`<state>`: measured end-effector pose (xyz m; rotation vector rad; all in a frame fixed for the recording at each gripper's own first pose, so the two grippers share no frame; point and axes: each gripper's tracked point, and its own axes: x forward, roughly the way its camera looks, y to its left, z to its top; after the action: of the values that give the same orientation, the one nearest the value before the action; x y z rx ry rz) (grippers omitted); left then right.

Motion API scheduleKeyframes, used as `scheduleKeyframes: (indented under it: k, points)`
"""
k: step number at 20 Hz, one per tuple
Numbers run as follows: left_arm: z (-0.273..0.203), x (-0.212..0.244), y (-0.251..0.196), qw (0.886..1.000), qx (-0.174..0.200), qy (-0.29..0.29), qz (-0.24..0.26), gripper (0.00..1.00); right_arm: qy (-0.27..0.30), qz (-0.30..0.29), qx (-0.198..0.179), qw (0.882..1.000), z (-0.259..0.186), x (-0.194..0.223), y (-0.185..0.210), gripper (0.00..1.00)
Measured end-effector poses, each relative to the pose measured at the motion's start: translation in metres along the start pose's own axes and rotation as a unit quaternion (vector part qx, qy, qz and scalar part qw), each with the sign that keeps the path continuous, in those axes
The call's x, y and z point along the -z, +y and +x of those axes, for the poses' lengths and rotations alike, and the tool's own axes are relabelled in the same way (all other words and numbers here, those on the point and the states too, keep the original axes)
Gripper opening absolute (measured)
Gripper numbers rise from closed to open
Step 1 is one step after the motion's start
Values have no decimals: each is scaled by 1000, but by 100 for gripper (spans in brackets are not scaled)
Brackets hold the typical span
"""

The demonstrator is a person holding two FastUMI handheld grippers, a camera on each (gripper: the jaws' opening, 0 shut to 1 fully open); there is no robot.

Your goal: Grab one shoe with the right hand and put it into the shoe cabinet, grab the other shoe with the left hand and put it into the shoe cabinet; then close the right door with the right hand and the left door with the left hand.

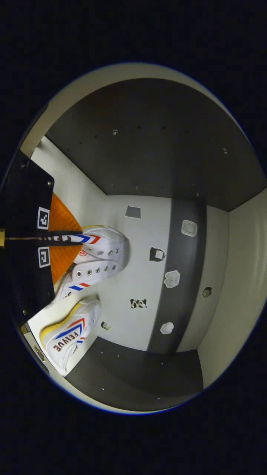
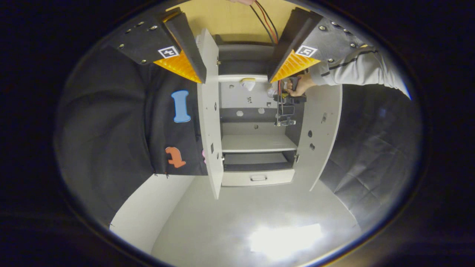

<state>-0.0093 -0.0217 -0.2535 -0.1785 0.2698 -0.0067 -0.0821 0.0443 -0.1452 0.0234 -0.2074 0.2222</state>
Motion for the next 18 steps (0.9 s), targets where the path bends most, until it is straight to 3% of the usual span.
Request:
scheduleKeyframes:
  k: [3, 6, 7, 9, 10, 13, 16, 17, 18]
  points:
    - [-9, -19, -3, 999, -3, -1, -32, 3, 18, -7, 7, 1000, 8, 11, 2, 98]
    - [-8, -13, -1, 1000, -20, 11, -5, 6, 17, -12, 4, 1000, 8, 9, 9, 98]
    - [-10, -20, 2, 999, -34, -10, -1, 7, 14, -13, 4, 1000, 6, 6, 10, 98]
    - [-6, -25, 19, 997, -64, -31, -24, 78, 11, -16, 6, 1000, 4, 3, 10, 98]
    - [-12, -15, 24, 998, -58, -9, -33, 70, 10, -16, 9, 1000, 2, 2, 9, 98]
    - [-22, -13, 38, 998, -58, 3, -40, 84, 6, -14, 13, 1000, -1, -2, 6, 98]
    - [-43, -10, 27, 999, -34, 17, -22, 83, 9, -6, 37, 999, 1, -4, -6, 98]
    - [-52, -7, 24, 999, -28, 26, -15, 95, 8, -5, 41, 999, 2, -6, -6, 98]
    - [-61, -11, 20, 999, -20, 23, -12, 95, 8, -8, 40, 999, 2, -6, -4, 98]
